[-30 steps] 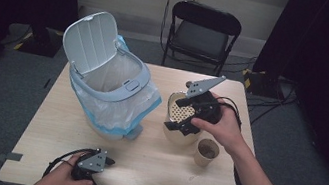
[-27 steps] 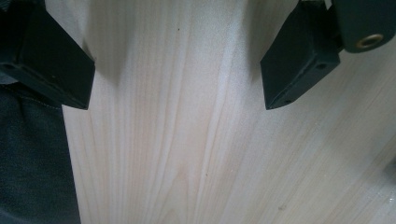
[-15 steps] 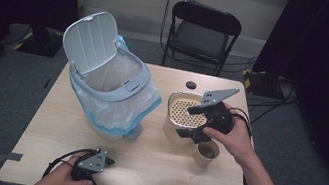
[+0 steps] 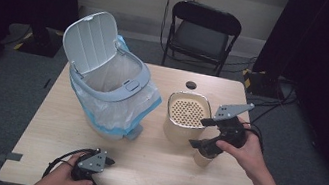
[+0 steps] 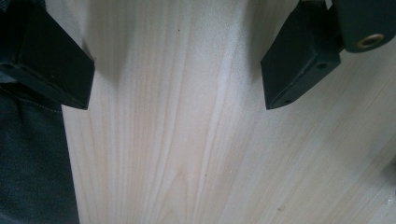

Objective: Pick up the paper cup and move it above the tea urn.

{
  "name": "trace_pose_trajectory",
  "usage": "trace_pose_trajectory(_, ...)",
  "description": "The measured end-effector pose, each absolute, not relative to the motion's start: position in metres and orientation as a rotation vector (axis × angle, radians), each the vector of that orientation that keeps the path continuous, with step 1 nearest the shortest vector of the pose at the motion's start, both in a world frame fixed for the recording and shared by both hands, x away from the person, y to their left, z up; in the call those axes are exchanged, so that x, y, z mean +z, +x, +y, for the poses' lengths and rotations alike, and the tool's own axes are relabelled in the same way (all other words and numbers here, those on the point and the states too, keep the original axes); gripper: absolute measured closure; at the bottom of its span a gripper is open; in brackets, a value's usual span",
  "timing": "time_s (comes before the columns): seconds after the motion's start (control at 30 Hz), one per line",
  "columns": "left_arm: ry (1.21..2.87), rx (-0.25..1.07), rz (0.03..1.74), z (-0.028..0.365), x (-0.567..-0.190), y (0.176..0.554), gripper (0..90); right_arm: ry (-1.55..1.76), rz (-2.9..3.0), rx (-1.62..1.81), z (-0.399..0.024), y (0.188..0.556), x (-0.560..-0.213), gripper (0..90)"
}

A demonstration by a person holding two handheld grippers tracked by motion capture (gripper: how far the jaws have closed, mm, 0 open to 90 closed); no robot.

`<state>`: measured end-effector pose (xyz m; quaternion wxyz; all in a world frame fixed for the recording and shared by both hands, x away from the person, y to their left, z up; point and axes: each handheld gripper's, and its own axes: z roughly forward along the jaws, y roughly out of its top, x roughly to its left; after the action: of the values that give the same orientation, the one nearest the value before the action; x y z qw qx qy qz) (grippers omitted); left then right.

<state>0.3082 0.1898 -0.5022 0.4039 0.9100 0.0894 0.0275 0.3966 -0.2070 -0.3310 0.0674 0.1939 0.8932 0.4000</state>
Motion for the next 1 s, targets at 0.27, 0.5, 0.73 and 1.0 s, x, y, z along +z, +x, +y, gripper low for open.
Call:
trace_pose_trajectory(0.27, 2.299, 0.069, 0.226, 0.19, -0.502, 0.308, 9.0, 0.651, 2.668, 1.188, -0.231, 0.39, -0.343, 14.8)
trace_pose_trajectory(0.5, 2.299, 0.069, 0.226, 0.19, -0.502, 0.308, 8.9, 0.684, 2.656, 1.17, -0.243, 0.389, -0.352, 14.8)
trace_pose_trajectory(0.73, 2.299, 0.07, 0.227, 0.19, -0.502, 0.308, 8.9, 0.705, 2.647, 1.158, -0.254, 0.385, -0.364, 14.8)
trace_pose_trajectory(1.0, 2.299, 0.07, 0.227, 0.19, -0.502, 0.308, 8.9, 0.766, 2.634, 1.152, -0.273, 0.379, -0.382, 14.7)
